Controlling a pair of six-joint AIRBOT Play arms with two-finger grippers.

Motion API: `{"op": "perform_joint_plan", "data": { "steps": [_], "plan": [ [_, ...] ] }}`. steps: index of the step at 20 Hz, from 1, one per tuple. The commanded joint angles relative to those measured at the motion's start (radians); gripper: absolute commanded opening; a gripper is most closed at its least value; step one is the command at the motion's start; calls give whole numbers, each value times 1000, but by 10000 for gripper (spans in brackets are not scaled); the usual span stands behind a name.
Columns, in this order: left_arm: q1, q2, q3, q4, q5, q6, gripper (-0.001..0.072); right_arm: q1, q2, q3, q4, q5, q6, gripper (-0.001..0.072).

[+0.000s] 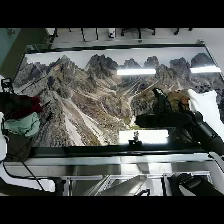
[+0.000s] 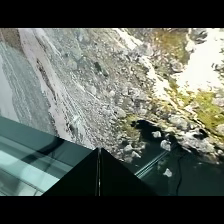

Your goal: Fold the shirts.

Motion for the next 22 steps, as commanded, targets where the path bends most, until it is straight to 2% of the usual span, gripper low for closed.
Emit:
{"op": "perform_joint_plan", "data": {
  "steps": [1, 2, 3, 4, 5, 9, 13, 19, 22],
  "plan": [
    [21, -167, 93, 11, -2, -1, 707, 1, 0, 0, 1, 0, 0, 18],
    [21, -190, 108, 10, 10, -2, 706, 1, 0, 0, 0, 0, 0, 18],
    [21, -206, 120, 9, 28, -2, 586, 1, 0, 0, 1, 0, 0, 18],
    [18, -216, 140, 10, 77, -2, 121, 1, 0, 0, 1, 0, 0, 18],
    [14, -220, 161, 10, 120, 0, 20, 1, 0, 0, 1, 0, 0, 18],
    [-20, -153, 307, -6, 282, 0, 19, 1, 0, 0, 1, 0, 0, 18],
    [-137, 48, 468, -183, 320, 0, 19, 1, 0, 0, 1, 0, 0, 18],
    [-485, 262, 554, -440, 497, 3, 20, 1, 0, 0, 1, 11, 0, 18],
    [-715, 292, 455, -459, 512, 2, 20, 1, 0, 0, 0, 11, 0, 18]
  ]
}}
